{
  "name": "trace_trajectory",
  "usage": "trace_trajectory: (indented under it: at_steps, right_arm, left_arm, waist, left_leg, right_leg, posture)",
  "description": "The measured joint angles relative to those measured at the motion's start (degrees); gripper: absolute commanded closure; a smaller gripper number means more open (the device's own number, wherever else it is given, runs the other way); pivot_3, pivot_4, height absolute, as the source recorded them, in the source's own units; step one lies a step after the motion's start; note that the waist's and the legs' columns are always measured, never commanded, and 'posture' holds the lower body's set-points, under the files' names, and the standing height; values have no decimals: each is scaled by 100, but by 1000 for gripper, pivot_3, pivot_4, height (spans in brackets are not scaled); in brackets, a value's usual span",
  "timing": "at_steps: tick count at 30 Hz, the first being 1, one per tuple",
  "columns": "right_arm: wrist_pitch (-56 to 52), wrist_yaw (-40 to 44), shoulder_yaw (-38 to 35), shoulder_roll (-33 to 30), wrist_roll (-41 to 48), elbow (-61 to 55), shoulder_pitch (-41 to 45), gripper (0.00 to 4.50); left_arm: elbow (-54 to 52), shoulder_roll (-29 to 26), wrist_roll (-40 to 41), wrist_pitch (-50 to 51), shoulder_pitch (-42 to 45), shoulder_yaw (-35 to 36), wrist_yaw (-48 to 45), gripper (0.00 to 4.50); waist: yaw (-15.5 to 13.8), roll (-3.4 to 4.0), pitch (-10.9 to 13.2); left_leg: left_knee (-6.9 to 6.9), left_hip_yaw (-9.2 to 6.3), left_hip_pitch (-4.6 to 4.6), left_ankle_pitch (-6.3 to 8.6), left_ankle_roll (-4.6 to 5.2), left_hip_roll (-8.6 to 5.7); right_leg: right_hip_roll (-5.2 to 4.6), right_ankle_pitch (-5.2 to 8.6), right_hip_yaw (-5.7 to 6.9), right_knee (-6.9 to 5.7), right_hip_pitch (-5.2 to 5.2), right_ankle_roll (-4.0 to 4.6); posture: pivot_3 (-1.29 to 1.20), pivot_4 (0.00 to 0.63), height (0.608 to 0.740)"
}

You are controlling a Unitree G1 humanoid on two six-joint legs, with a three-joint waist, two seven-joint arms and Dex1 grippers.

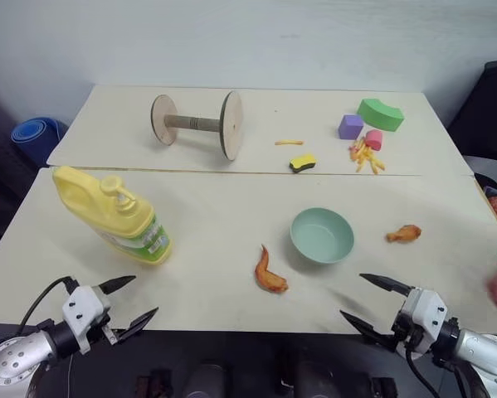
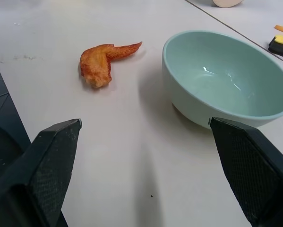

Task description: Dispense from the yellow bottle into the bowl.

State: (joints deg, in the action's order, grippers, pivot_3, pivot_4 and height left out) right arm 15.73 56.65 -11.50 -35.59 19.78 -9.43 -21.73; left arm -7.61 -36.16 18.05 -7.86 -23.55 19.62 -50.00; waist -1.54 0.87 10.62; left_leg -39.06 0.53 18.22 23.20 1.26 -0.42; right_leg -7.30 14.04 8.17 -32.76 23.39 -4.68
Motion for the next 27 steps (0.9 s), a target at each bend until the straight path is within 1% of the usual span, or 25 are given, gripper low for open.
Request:
trace_trajectory:
  at_steps: [2,4,8,10,13,15,17,20,23,24,25,27]
  right_arm:
    - [-164,30,36,-81,38,-198,10,0]
    - [-568,42,235,-241,118,-693,105,0]
    - [-1796,-240,749,-340,245,-1449,846,0]
    - [-2294,-322,1003,-419,223,-1595,1127,0]
    - [-3034,-474,1694,-420,-34,-1601,1705,0]
    - [-3368,-673,2165,-171,-314,-1476,2127,0]
    - [-3467,-811,2512,-4,-593,-1281,2343,0]
    - [-3368,-1046,2969,350,-1145,-544,2705,0]
    - [-3198,-1141,3249,545,-1490,-5,2913,0]
    - [-3191,-1144,3300,613,-1556,151,2990,377]
    - [-3137,-1156,3323,709,-1598,284,3065,577]
    - [-3026,-1195,3380,905,-1705,524,3229,1210]
  left_arm:
    - [-98,0,31,43,-65,0,-51,20]
    - [-167,0,204,160,-171,8,-110,20]
    - [-424,-85,746,412,-235,17,-535,20]
    - [-570,-137,1033,509,-283,27,-839,20]
    - [-781,-132,1185,686,-257,-1,-905,20]
    - [-934,-156,1180,696,-236,-61,-983,20]
    - [-1008,-168,1178,702,-204,-109,-1021,20]
    - [-1005,-181,1133,729,-223,-162,-1052,20]
    - [-1008,-187,1102,730,-242,-189,-1130,20]
    - [-1007,-194,1101,733,-251,-190,-1152,0]
    - [-1007,-197,1100,737,-250,-191,-1165,0]
    - [-1006,-212,1099,741,-228,-196,-1199,0]
  waist:
    - [0,1,0]
    - [31,-1,1]
    - [12,-9,1]
    - [-1,-10,-1]
    - [-11,-11,-2]
    - [4,-17,-5]
    - [14,-17,-6]
    - [32,-26,-10]
    - [33,-23,-9]
    - [35,-25,-10]
    - [36,-27,-11]
    - [37,-29,-12]
  left_leg:
    - [0,4,1,1,2,0]
    - [0,10,0,2,2,4]
    - [-2,10,-2,4,1,12]
    - [-2,6,-5,3,1,14]
    - [-6,1,-2,-9,-12,13]
    - [-5,2,-1,-9,-14,12]
    - [-6,4,-2,-8,-13,11]
    - [-6,8,-1,-7,-13,11]
    - [-6,9,0,-8,-14,10]
    - [-6,9,-1,-9,-15,12]
    - [-6,9,-1,-10,-17,14]
    - [-8,9,-3,-11,-20,18]
  right_leg:
    - [0,0,-4,1,0,0]
    - [5,0,-13,-2,0,0]
    - [11,-3,-15,-9,8,17]
    - [11,-3,-11,-10,19,22]
    - [11,-4,-6,-9,26,23]
    - [14,-4,-5,-8,26,23]
    - [16,-5,-7,-5,25,22]
    - [21,-6,-7,-1,25,20]
    - [27,-6,-8,-2,27,19]
    - [31,-6,-8,-3,27,19]
    - [35,-6,-8,-3,26,19]
    - [41,-7,-12,-7,25,21]
  posture:
    - [0,150,740]
    - [0,150,740]
    - [0,150,740]
    - [0,150,740]
    - [0,150,740]
    - [0,150,740]
    - [0,150,740]
    - [0,150,740]
    - [0,150,740]
    - [0,150,740]
    - [0,150,740]
    - [0,150,740]
